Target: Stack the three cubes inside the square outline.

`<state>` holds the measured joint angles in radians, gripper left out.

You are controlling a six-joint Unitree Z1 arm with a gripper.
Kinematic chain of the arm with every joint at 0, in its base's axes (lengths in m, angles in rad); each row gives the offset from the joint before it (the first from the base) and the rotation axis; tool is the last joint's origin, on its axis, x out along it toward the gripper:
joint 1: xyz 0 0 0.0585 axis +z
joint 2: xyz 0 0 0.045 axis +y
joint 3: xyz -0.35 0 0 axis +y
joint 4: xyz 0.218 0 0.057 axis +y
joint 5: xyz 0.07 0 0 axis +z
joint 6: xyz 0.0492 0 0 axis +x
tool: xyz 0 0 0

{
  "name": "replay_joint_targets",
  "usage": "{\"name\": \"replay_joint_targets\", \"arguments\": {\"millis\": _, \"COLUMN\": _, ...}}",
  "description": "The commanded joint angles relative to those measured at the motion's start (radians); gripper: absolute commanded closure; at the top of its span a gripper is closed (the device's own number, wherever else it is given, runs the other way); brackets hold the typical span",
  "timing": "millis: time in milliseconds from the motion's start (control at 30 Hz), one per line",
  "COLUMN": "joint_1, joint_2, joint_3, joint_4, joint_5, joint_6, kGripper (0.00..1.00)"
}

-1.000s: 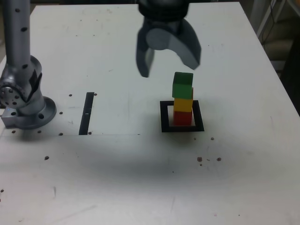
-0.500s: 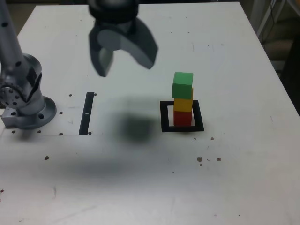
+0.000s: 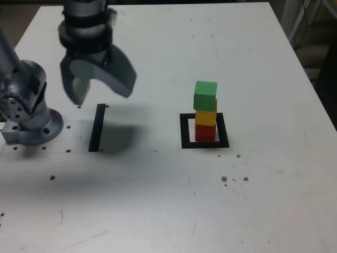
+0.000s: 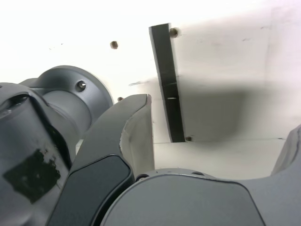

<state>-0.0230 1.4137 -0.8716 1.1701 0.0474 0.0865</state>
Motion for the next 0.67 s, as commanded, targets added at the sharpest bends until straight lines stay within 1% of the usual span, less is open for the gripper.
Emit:
{"name": "replay_joint_targets", "arguments": {"millis": 0, "joint_1": 0.002, "joint_2": -0.018, "joint_3": 0.033, "joint_4": -0.027, "joint_5": -0.008, "joint_6": -0.006, "kGripper": 0.01}}
{"name": "replay_joint_targets", "arguments": {"millis": 200, "joint_1": 0.002, "joint_2": -0.024, "joint_3": 0.135, "joint_4": -0.133, "joint_5": -0.039, "joint_6": -0.01, "kGripper": 0.0}}
{"name": "replay_joint_targets", "arguments": {"millis": 300, "joint_1": 0.002, "joint_2": -0.019, "joint_3": 0.166, "joint_4": -0.171, "joint_5": -0.052, "joint_6": -0.01, "kGripper": 0.0}}
{"name": "replay_joint_targets", "arguments": {"millis": 467, "joint_1": 0.002, "joint_2": -0.013, "joint_3": 0.195, "joint_4": -0.204, "joint_5": -0.063, "joint_6": -0.01, "kGripper": 0.0}}
{"name": "replay_joint_targets", "arguments": {"millis": 633, "joint_1": 0.002, "joint_2": -0.015, "joint_3": 0.209, "joint_4": -0.21, "joint_5": -0.066, "joint_6": -0.01, "kGripper": 0.01}}
